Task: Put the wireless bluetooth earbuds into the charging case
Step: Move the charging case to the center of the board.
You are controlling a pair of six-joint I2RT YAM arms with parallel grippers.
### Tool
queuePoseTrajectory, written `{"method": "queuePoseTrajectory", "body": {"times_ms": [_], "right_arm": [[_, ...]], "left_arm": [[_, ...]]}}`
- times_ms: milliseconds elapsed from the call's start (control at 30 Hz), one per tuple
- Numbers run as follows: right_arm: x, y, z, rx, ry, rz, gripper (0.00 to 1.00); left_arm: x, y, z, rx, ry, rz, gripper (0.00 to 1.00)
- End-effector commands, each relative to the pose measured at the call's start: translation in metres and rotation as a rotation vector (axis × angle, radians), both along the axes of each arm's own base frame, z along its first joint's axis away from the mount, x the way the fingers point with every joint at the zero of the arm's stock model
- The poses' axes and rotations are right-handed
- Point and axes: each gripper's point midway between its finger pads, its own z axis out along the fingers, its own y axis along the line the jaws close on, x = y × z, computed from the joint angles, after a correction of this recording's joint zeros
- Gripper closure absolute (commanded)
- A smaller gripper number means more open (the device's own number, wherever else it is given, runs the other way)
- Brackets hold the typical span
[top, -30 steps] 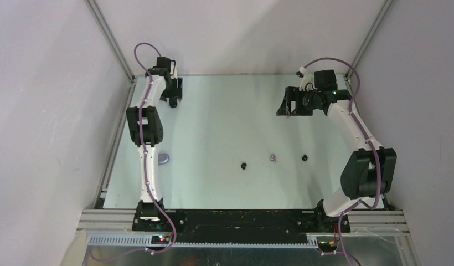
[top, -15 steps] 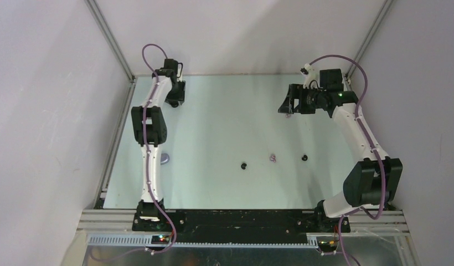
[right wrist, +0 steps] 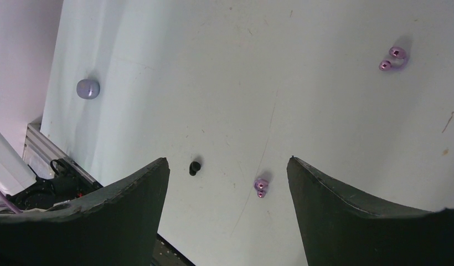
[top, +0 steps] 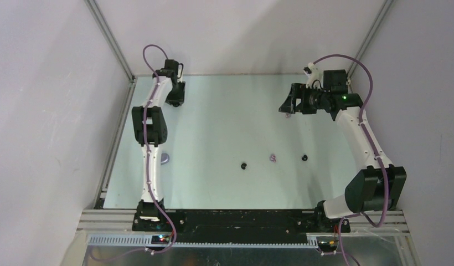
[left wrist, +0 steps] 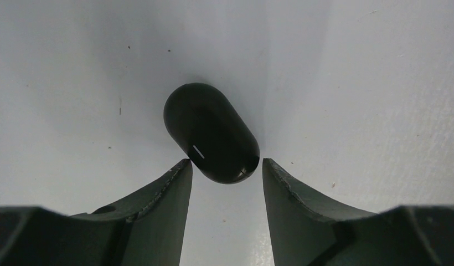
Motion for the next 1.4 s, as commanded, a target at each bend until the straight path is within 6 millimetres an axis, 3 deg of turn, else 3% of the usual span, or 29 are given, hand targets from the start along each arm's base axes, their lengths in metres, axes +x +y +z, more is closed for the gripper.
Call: {"method": "queuePoseTrajectory", "body": {"times_ms": [0, 100, 167, 233, 467, 633, 700, 1067, 1133, 1367], "right_arm": [[-0.004, 0.003, 0.02, 0.028, -0.059, 0.012, 0.17], [-0.004, 0.002, 0.02, 0.026, -0.06, 0.012, 0.17], [-0.004, 0.002, 0.019, 0.026, -0.059, 0.01, 0.17], [-0.004, 0.002, 0.019, 0.025, -0.058, 0.01, 0.17], [-0.004, 0.002, 0.019, 0.023, -0.058, 0.008, 0.17], [-0.004, 0.001, 0.021, 0.021, -0.065, 0.006, 0.17], [-0.005, 0.001, 0.022, 0.023, -0.065, 0.005, 0.17], [-0.008, -0.003, 0.03, 0.037, -0.083, -0.004, 0.17], [-0.009, -0.005, 0.032, 0.041, -0.088, -0.012, 0.17], [-0.011, -0.011, 0.041, 0.051, -0.114, -0.026, 0.17]], "left_arm": [[0.012, 0.0, 0.013, -0.001, -0.053, 0.003, 0.43], [0.005, -0.007, 0.013, -0.031, -0.055, -0.042, 0.36], [0.003, -0.008, 0.018, -0.041, -0.083, -0.053, 0.24], [0.003, -0.008, 0.026, -0.035, -0.11, -0.065, 0.03], [0.023, 0.001, 0.042, 0.016, -0.157, -0.082, 0.01], [0.031, 0.002, 0.038, 0.023, -0.153, -0.079, 0.01], [0.033, 0.002, 0.035, 0.026, -0.152, -0.071, 0.03], [0.03, 0.005, 0.021, 0.049, -0.118, -0.054, 0.4], [0.028, 0.006, 0.019, 0.057, -0.105, -0.049, 0.44], [0.026, 0.005, 0.019, 0.059, -0.098, -0.056, 0.43]]}}
